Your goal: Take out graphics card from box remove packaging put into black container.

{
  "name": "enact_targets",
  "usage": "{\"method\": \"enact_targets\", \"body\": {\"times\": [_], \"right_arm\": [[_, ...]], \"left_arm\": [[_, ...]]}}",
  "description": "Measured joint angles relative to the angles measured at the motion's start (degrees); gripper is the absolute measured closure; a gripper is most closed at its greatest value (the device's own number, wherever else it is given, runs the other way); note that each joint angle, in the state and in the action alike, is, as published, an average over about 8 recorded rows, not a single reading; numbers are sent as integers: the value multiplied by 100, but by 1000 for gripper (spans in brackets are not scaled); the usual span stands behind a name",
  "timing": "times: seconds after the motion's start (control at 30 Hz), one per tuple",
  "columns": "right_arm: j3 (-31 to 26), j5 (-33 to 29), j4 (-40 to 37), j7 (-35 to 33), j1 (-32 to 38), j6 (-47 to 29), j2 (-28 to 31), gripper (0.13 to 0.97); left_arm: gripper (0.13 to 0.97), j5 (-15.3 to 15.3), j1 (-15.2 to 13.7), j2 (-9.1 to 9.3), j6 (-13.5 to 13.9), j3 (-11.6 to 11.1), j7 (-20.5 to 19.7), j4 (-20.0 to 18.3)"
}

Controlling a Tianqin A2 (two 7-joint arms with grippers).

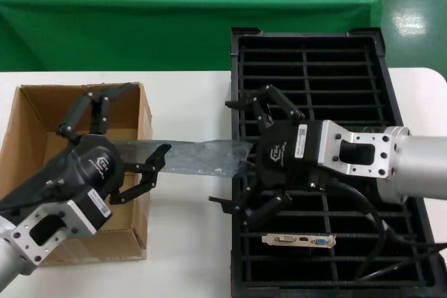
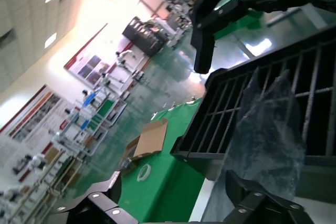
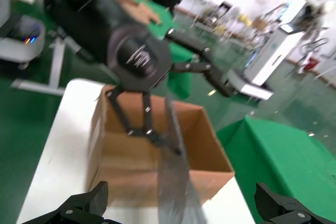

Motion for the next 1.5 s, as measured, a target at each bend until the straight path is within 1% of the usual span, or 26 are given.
{"method": "enact_targets", "body": {"times": [0.07,0.1,0.37,0.4,0.67,0.97,1.5], "right_arm": [[81,97,-39,-78,-147,201,-49,129],[122,146,-59,-118,-221,304,-74,129],[447,535,-217,-437,-808,1110,-272,129],[488,584,-237,-477,-882,1212,-297,129],[813,974,-395,-793,-1470,2021,-495,129],[1180,1413,-573,-1153,-2133,2931,-718,129],[1832,2194,-890,-1790,-3312,4551,-1115,129]], "left_arm": [[459,-94,17,56,-80,-3,-26,68],[459,-142,26,85,-120,-4,-39,102],[284,-518,93,310,-439,-14,-145,372],[284,-566,102,339,-480,-16,-159,407],[175,-944,170,565,-800,-26,-264,678],[132,-1369,247,820,-1160,-38,-384,984],[132,-2126,383,1273,-1801,-59,-595,1528]]}}
